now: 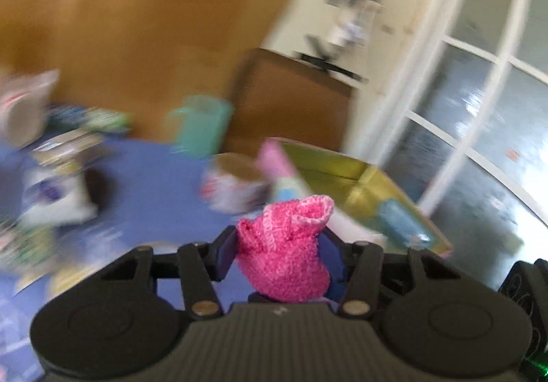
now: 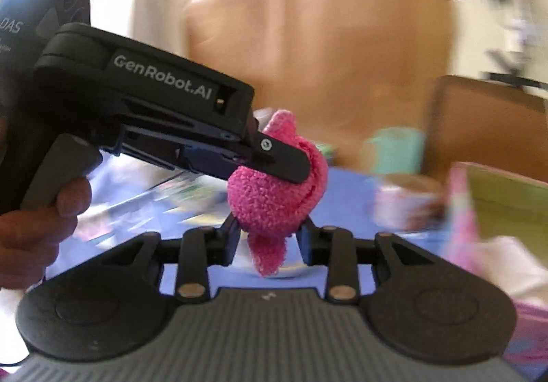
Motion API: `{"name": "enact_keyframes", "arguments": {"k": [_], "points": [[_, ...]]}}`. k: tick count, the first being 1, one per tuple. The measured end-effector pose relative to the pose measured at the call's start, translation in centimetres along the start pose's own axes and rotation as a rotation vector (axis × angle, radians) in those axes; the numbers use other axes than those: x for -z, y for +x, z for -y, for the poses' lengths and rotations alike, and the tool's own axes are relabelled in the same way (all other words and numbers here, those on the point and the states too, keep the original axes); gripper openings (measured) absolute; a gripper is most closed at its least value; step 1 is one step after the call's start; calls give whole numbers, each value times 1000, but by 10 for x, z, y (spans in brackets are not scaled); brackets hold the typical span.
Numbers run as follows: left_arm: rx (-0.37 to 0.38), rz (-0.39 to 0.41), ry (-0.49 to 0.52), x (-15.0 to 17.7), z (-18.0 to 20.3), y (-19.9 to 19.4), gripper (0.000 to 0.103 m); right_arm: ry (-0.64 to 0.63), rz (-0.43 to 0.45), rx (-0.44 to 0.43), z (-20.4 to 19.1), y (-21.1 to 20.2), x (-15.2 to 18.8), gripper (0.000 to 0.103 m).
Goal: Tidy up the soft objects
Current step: 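Drop the pink sock into the pink tin with the left gripper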
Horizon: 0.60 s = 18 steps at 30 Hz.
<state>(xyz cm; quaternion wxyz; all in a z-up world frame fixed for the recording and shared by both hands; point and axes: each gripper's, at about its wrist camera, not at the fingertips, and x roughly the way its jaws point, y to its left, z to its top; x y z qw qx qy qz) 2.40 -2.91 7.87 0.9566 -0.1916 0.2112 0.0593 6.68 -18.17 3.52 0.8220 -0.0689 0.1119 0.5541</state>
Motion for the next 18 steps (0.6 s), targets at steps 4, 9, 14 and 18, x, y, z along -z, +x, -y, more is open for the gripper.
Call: {"name": "enact_keyframes", "arguments": {"k": [4,9,14,18], "points": [[87,-51,75,-13,48,56,52,86,13,142,49,-24,4,38],[123,-70,145,-12,96,91,60,165,23,341,103,-42,14,41],[83,-54,159,2,92,79,61,239,78,609,145,-55,26,88],[13,-44,92,12,48,53,61,325,147,611,150,-69,31,88]]}}
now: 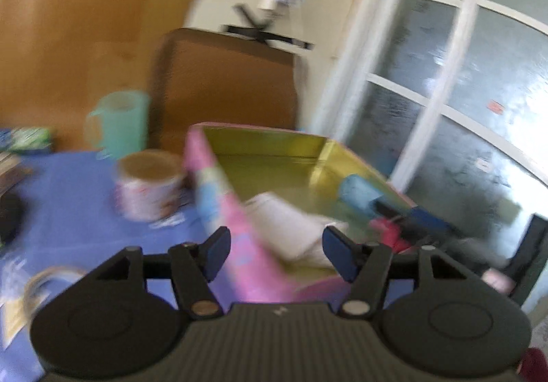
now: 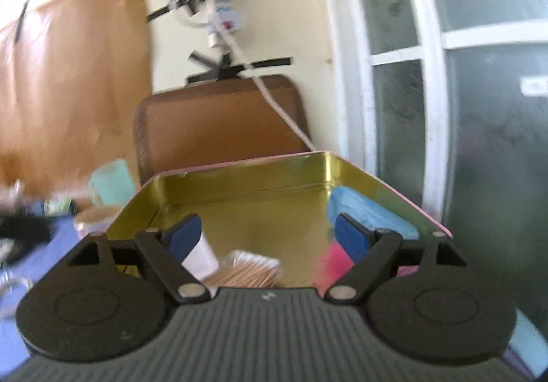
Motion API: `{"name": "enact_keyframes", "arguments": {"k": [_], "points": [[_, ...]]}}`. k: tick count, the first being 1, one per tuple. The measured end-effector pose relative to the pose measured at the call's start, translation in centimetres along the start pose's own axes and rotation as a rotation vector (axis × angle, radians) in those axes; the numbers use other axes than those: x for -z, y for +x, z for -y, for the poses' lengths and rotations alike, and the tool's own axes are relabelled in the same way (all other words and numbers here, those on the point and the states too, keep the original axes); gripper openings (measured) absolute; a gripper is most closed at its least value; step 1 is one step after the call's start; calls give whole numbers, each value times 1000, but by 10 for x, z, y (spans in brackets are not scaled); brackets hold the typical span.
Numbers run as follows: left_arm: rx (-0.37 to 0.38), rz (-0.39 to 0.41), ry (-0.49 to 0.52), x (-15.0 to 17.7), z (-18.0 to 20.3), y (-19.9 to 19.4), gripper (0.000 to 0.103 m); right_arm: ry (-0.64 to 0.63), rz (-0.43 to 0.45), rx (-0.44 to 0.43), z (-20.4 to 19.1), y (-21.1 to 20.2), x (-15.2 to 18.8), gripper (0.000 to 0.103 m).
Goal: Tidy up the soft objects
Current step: 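Drop the pink sock into the pink tin with the left gripper, then grasp the clear snack bag with the left gripper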
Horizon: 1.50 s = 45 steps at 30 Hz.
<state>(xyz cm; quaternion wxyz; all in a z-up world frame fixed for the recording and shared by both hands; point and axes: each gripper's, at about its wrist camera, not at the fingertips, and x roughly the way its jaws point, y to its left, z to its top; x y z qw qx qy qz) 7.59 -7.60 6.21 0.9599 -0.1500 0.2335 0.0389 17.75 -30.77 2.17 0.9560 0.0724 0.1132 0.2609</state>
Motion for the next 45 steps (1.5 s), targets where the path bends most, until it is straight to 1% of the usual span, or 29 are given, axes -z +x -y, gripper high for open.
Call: {"name": "enact_keyframes", "arguments": {"k": [3,4,6,7,9,11,12,14,16,17,18,19,20,21,23,26,27,29,30,32,34,35,36,37,39,41,45], "points": [[-105,10,-54,17,-40,-26,61,-20,55,-52,-22,-6,-1,87],[-153,15,-67,23,-54,-35,61,-36,66,-82,-31,-7,-2,86],[-257,23,-111,35,-86,-53,61,-61,60,-163,-50,-5,-3,84],[-311,24,-150,42,-105,-62,61,-78,38,-227,-65,-4,-3,83],[-395,39,-218,53,-136,-80,61,-106,-26,-344,-94,2,-3,82],[-505,67,-254,62,-164,-96,61,-100,-136,-471,-126,17,-4,81],[-555,76,-263,65,-174,-102,61,-87,-196,-526,-145,27,-5,78],[-589,105,-276,71,-191,-111,61,-110,-252,-603,-189,42,-6,78],[-589,128,-309,76,-202,-113,61,-150,-300,-660,-241,62,-6,79],[-571,137,-327,75,-205,-114,61,-150,-330,-671,-266,74,-5,80],[-573,153,-321,75,-205,-114,61,-146,-374,-682,-294,89,-4,83],[-586,152,-306,74,-203,-112,61,-140,-426,-685,-321,106,-2,88],[-583,144,-290,74,-201,-111,61,-130,-475,-670,-345,123,0,88],[-575,138,-277,73,-199,-109,61,-120,-525,-648,-369,141,4,88],[-574,135,-282,74,-204,-110,61,-110,-633,-603,-403,179,15,92],[-548,151,-324,77,-209,-116,61,-62,-763,-478,-438,222,32,94],[-536,159,-334,79,-211,-118,61,-58,-797,-451,-445,233,36,94],[-516,175,-341,80,-213,-119,61,-63,-848,-380,-457,247,48,98],[-510,183,-340,81,-212,-120,61,-69,-849,-369,-459,250,52,101],[-502,197,-332,81,-212,-122,63,-126,-809,-353,-464,246,56,98],[-494,213,-325,81,-211,-123,63,-179,-772,-372,-461,238,58,81],[-488,219,-322,82,-211,-124,64,-185,-757,-387,-457,235,56,78],[-485,221,-322,81,-211,-124,64,-179,-757,-395,-450,234,54,70],[-483,223,-325,81,-212,-125,64,-165,-759,-408,-442,232,50,65],[-481,227,-330,82,-212,-126,64,-151,-734,-424,-428,225,40,63],[-482,235,-333,82,-212,-127,64,-166,-686,-442,-407,208,28,62],[-488,250,-343,83,-212,-130,66,-251,-579,-505,-359,158,0,62]]}}
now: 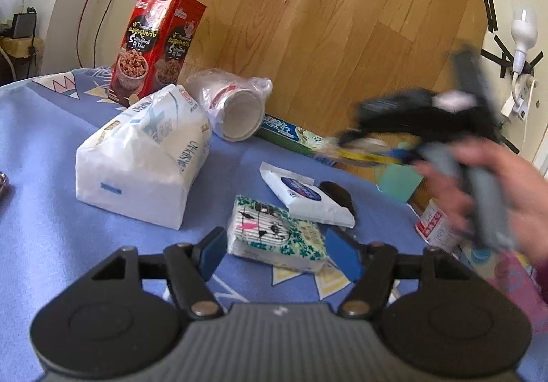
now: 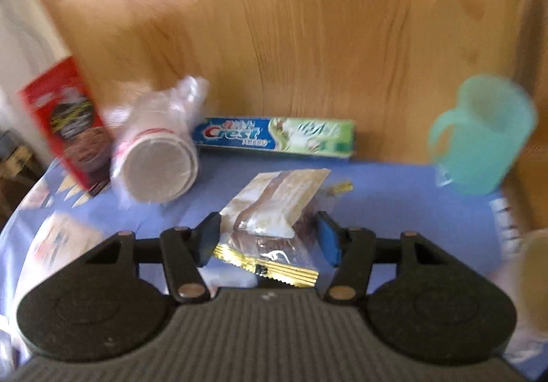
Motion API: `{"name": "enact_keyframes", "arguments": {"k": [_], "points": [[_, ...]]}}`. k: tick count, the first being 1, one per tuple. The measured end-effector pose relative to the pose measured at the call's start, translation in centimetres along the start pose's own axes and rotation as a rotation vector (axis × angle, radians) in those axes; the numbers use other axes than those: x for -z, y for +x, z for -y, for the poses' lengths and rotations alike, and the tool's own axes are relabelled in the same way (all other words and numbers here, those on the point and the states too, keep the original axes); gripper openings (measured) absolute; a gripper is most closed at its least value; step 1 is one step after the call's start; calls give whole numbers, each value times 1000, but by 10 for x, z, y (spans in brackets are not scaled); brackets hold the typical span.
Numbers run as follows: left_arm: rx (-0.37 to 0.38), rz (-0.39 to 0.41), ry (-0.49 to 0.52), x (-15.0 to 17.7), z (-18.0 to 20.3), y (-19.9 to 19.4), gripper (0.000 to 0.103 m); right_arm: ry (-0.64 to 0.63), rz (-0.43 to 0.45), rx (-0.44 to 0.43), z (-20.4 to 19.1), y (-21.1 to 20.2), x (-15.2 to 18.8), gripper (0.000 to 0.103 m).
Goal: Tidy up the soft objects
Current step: 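Grasp the clear snack bag with the left gripper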
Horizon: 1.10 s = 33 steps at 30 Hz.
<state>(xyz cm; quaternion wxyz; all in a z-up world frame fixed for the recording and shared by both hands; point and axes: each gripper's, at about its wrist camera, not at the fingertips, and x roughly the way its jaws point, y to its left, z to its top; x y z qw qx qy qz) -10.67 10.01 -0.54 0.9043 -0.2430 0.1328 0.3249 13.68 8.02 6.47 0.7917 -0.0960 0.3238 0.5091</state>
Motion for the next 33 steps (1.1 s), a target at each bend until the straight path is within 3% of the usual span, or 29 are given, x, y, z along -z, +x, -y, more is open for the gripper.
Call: {"name": "enact_keyframes", "arguments": {"k": [5,8,12,14,17,20,23,26,29,31,33], "points": [[-2,-2,6,0,1,0,66,-153,-1,-2,28,-81,54,62],[-4,-25,14,-1,4,2,66,-257,-12,49,29,-111,96,62],[51,-42,-47,-2,-4,-6,66,-684,39,222,-14,-109,145,62],[46,-41,-94,-2,-11,-16,66,-896,89,263,-39,-104,163,63],[11,-38,-120,-1,-20,-31,66,-1121,169,232,-74,-97,185,66],[-22,-37,-120,-1,-27,-43,66,-1222,232,156,-95,-95,200,80],[-18,-49,-110,-1,-27,-51,66,-1107,260,62,-99,-107,188,80],[16,-76,-85,-1,-18,-50,66,-836,247,-20,-79,-114,159,80],[84,-121,-85,-1,-9,-38,66,-562,179,-111,-52,-111,145,80],[126,-143,-84,-2,-1,-30,66,-455,133,-148,-40,-107,145,80],[151,-163,-63,-3,8,-22,66,-433,110,-163,-40,-100,147,80]]}}
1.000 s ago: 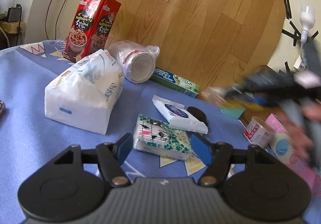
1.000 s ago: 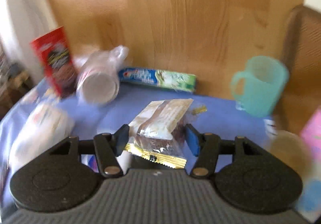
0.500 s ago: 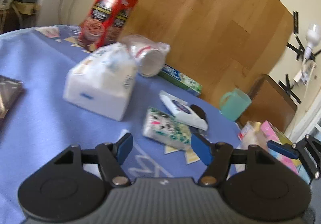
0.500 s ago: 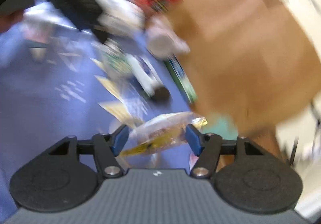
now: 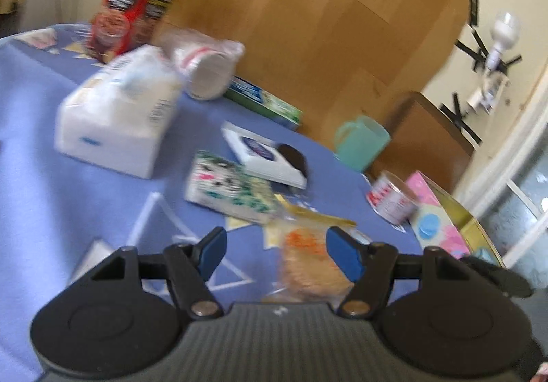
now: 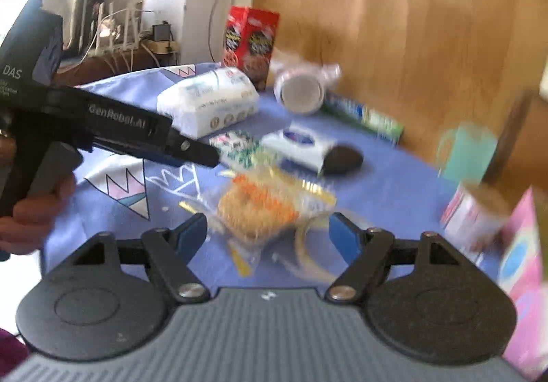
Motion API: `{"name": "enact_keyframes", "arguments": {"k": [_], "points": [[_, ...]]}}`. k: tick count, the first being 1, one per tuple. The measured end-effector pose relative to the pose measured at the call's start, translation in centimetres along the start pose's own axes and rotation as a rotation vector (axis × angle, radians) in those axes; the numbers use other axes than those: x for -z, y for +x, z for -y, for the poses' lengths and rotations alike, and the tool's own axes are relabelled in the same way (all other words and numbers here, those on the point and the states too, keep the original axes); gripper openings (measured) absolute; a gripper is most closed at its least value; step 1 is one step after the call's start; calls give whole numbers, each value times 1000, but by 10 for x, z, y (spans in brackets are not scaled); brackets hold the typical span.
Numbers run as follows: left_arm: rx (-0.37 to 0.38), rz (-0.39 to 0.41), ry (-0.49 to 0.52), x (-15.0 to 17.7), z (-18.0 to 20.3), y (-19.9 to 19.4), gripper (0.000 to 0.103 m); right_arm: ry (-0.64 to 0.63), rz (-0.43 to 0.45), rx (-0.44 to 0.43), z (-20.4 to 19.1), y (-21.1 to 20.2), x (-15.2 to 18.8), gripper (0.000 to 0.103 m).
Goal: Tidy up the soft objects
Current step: 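Grasp the clear snack bag with the left gripper, then lower the snack bag into the pink tin and open the left gripper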
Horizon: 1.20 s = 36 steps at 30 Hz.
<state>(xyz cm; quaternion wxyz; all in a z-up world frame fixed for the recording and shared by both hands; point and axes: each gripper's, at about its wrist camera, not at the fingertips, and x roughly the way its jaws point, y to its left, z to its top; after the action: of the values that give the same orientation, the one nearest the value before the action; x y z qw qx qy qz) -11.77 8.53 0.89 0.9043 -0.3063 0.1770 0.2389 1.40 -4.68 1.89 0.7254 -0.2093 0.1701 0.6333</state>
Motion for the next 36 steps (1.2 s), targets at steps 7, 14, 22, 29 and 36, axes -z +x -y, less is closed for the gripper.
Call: {"name": "enact_keyframes", "arguments": {"k": [7,14,22,29,36], "points": [[41,-120,22,5,10,38,37,-38,-30,-3,-29,25,23,70],[90,-65,101,3,49,3,36,8,111,52,-19,-32,32,63],[268,-74,306,-5,166,41,36,135,245,308,44,-113,58,63],[356,-130,457,21,272,104,36,280,233,494,118,-154,95,63],[333,-127,483,30,299,123,41,327,213,651,161,-155,120,68]]}}
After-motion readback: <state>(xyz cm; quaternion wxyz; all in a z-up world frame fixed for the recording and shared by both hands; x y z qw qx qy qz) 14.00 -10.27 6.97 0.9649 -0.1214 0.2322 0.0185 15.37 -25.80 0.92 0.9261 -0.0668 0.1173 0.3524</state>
